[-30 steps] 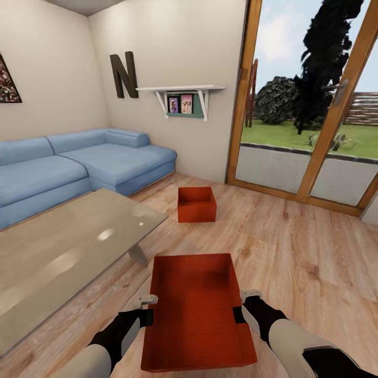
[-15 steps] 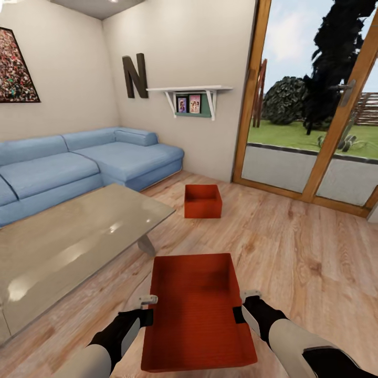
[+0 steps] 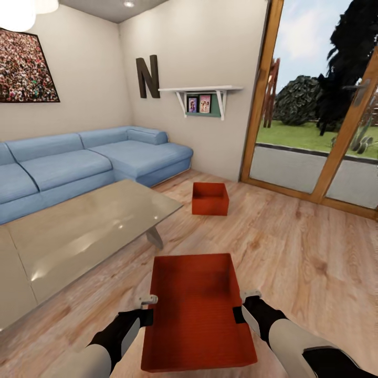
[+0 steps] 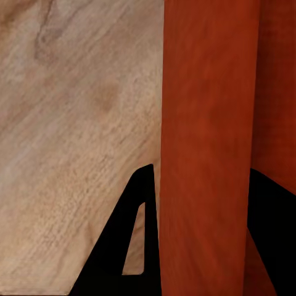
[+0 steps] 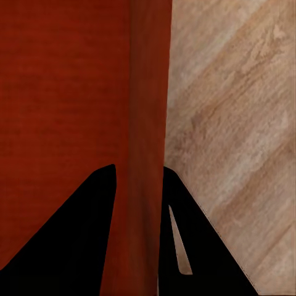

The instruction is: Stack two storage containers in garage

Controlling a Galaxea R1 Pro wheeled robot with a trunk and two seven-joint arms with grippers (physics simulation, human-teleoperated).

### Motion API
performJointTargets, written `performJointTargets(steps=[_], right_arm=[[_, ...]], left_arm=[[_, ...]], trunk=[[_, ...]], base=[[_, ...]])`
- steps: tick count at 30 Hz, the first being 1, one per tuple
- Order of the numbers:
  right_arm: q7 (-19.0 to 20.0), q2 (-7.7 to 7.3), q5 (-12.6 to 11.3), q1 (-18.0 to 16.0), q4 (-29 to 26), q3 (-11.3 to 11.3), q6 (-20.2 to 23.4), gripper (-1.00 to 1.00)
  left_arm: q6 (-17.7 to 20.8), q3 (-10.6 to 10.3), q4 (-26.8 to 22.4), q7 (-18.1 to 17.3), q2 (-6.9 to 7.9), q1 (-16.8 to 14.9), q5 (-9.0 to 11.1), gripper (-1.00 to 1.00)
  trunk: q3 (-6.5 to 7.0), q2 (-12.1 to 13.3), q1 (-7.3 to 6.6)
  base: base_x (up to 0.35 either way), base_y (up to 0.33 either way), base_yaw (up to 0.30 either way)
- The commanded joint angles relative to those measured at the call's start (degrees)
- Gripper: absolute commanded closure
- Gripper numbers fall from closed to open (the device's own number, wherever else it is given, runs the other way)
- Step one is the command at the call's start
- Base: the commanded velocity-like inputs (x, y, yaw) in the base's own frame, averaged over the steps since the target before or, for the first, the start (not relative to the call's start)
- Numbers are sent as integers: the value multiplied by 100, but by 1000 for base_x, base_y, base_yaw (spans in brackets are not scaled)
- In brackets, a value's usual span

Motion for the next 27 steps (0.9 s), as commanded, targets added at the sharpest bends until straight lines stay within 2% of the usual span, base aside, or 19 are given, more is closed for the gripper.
performJointTargets(steps=[1,9,27], right_arm=[[-11,-2,39,-2,-12,40,45,100],[-11,-2,39,-2,-12,40,45,100],[-11,-2,39,-2,-12,40,45,100]], left_arm=[[38,37,-14,26,-2,-1,-51,100],[38,37,-14,26,-2,0,-51,100],[38,37,-14,26,-2,-1,-51,100]], trunk=[[-5,-2,-5],[-5,-2,-5],[-5,-2,-5]], base=[[-334,-82,2],[-296,-69,71],[-27,-4,273]])
